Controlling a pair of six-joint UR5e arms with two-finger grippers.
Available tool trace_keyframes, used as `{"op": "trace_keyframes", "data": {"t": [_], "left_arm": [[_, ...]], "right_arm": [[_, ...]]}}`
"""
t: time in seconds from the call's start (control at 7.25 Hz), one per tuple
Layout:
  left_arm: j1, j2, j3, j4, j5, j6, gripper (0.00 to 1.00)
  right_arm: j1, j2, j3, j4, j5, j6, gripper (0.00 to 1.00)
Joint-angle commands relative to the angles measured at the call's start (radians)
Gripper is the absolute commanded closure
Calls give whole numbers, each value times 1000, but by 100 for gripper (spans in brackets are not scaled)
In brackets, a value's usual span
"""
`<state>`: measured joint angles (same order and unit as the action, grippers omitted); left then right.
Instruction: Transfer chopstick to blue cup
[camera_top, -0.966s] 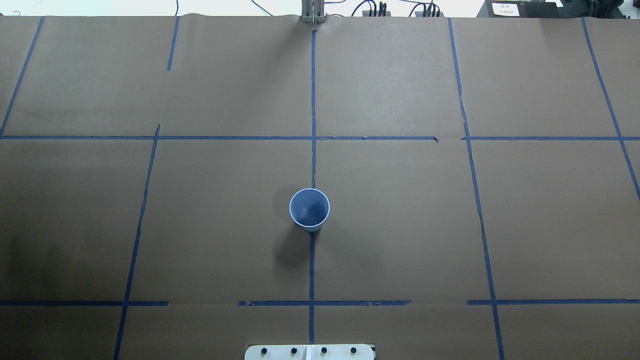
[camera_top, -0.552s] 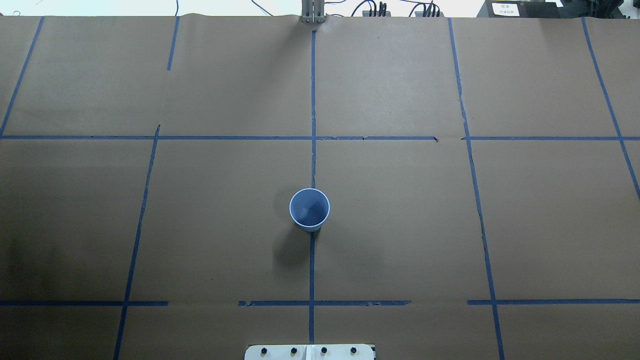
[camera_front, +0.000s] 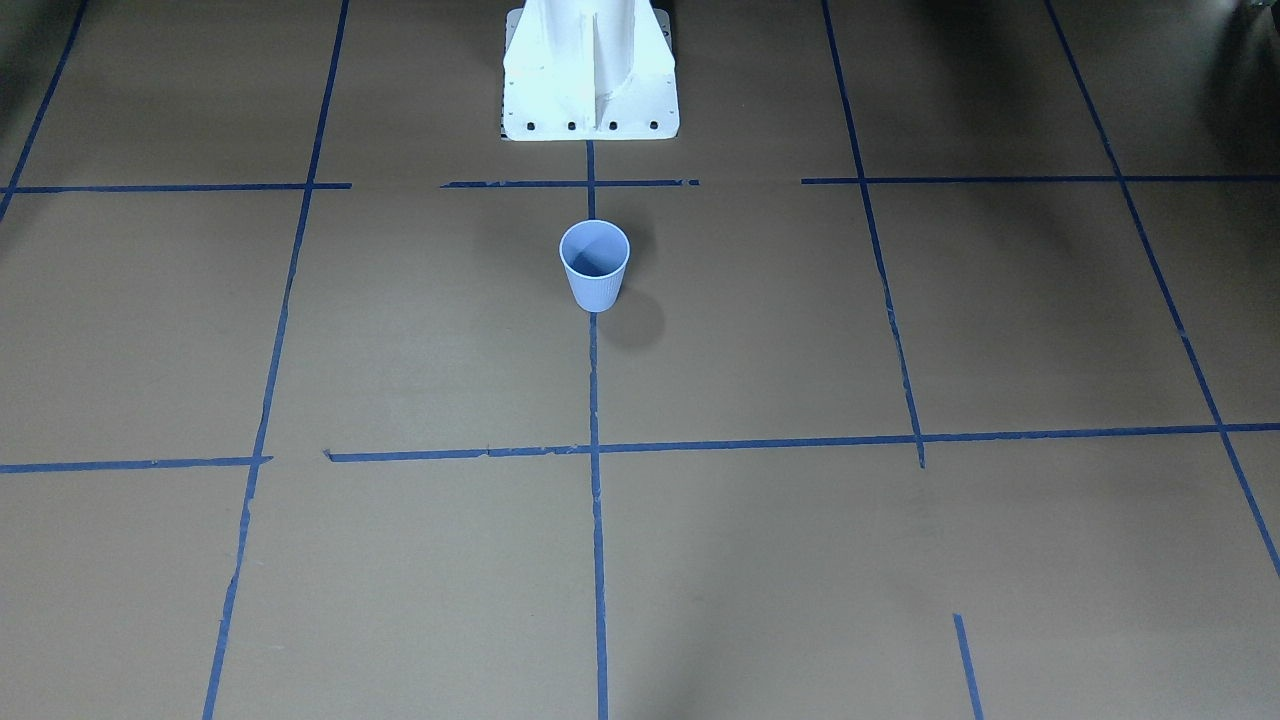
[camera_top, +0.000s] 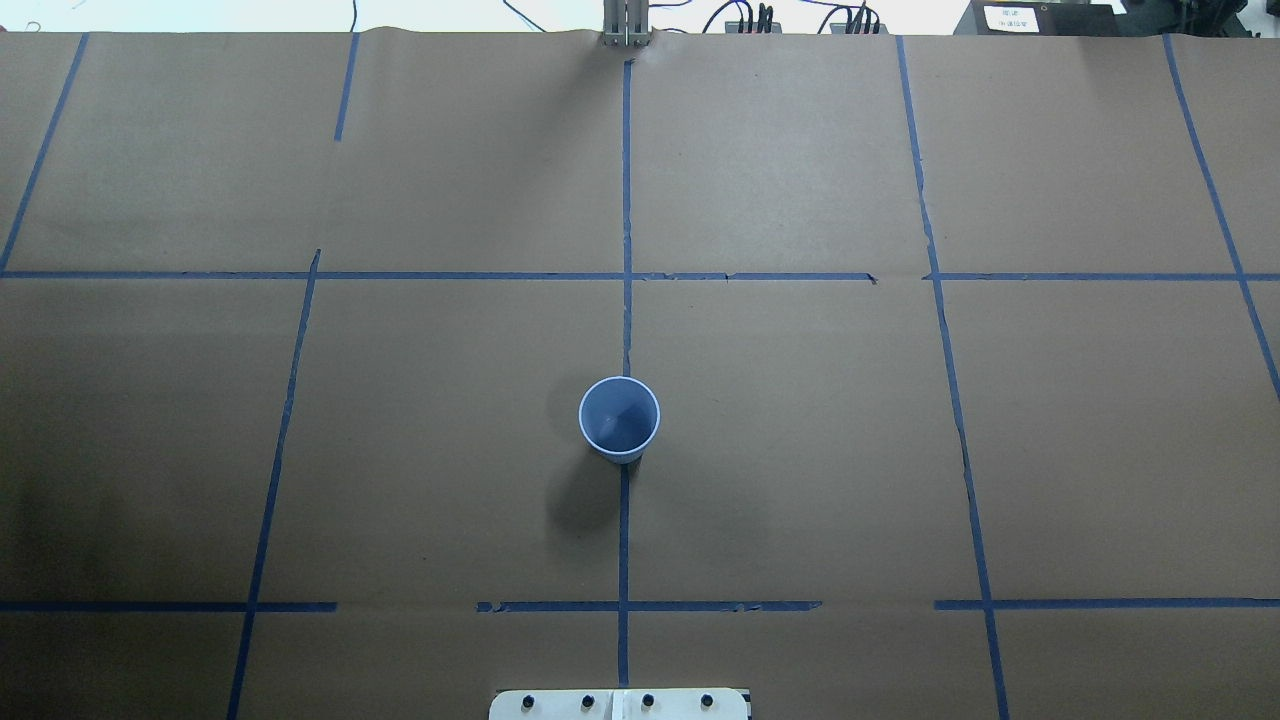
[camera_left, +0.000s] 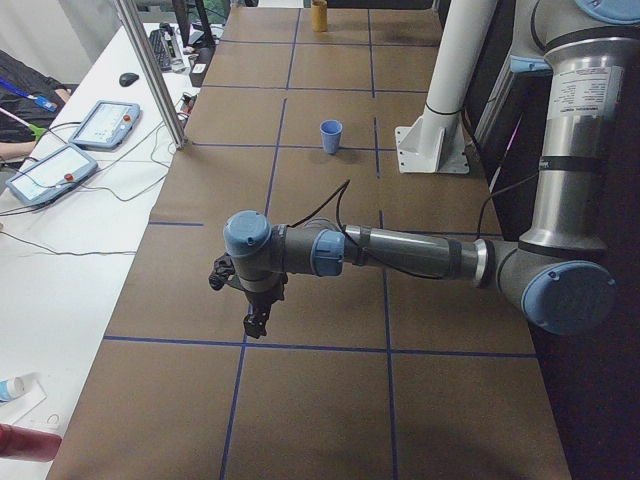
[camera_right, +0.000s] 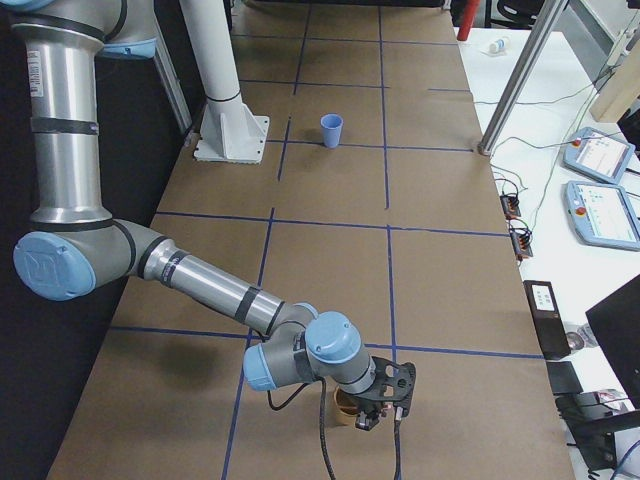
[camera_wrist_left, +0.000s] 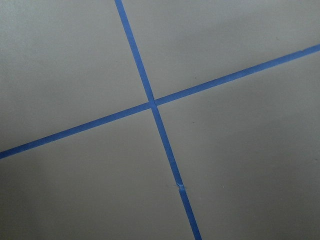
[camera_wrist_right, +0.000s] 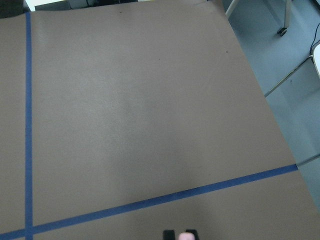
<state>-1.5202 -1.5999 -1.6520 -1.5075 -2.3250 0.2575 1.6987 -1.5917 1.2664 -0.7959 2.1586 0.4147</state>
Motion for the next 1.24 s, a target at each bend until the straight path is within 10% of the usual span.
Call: {"op": "trace_keyframes", "data": {"t": [0.0, 0.69, 1.1], "left_arm": [[0, 0, 0, 0, -1, -1, 0], [2, -2, -2, 0, -1, -6, 0], [2, -3, -5, 0, -1, -6, 0]], "right_arm": [[50, -8, 101, -2, 3, -7, 97], [113, -25, 238, -35, 6, -88, 99], [-112, 93, 467, -450, 164, -3, 99]]}}
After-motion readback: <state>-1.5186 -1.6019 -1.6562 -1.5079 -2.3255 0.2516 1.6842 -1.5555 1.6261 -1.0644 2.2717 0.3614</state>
